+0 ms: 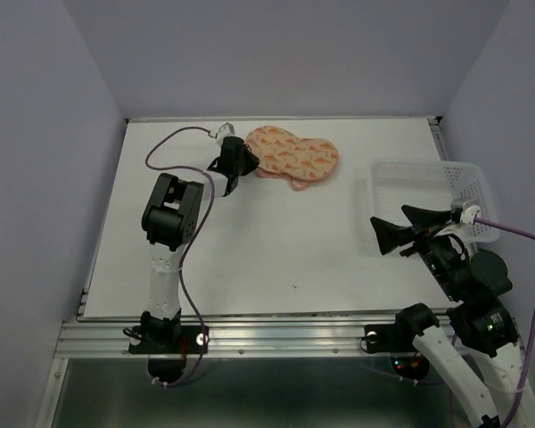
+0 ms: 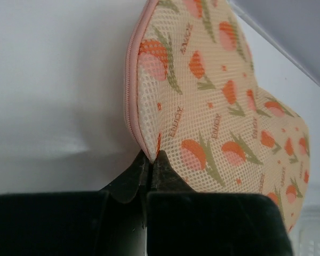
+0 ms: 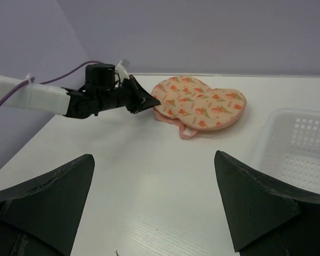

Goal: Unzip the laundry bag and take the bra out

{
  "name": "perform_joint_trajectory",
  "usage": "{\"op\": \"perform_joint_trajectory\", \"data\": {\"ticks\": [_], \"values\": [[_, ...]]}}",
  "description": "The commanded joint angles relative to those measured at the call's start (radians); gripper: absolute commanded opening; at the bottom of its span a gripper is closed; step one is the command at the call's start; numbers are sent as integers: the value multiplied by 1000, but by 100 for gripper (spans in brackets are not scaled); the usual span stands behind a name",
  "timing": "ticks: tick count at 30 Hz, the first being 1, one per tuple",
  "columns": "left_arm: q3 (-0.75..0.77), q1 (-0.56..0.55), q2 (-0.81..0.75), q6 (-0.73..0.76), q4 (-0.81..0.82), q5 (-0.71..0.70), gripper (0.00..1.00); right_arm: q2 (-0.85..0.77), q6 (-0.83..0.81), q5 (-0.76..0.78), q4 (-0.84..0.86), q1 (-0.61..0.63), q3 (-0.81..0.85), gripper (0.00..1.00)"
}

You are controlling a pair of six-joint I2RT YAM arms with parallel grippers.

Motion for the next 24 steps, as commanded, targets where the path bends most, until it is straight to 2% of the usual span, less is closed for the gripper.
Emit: {"op": "perform_joint_trajectory", "data": {"ticks": [1, 6, 8, 9, 14, 16, 17, 18, 19, 21, 24], "values": [[-241, 4, -279, 37, 51, 6, 0, -1, 35, -4, 10, 4, 14, 100], [-641, -9, -499, 2, 103, 18, 0, 98, 55, -48, -10, 4, 16, 100], [-738, -10, -593, 13, 102, 64, 0, 126, 76, -90, -8, 4, 14, 100], [-835, -10, -629, 11, 102, 67, 0, 154, 81, -104, -4, 4, 13, 100], [-1110, -22, -920, -4, 70, 60, 1, 238, 90, -223, 29, 4, -9, 100], [-1159, -29, -1020, -15, 33, 47, 14, 266, 99, -254, 49, 4, -20, 100], [-1177, -33, -1122, -27, -18, 38, 24, 293, 113, -265, 67, 4, -24, 100], [-1191, -35, -1176, -30, -41, 33, 60, 309, 118, -289, 75, 4, -35, 100], [-1210, -36, -1279, -33, -100, 17, 74, 339, 130, -311, 91, 4, -41, 100], [-1201, -35, -1367, -30, -180, -38, 99, 372, 133, -330, 104, 4, -44, 100], [-1167, -35, -1488, -13, -314, -117, 99, 428, 136, -351, 119, 4, -46, 100]]}}
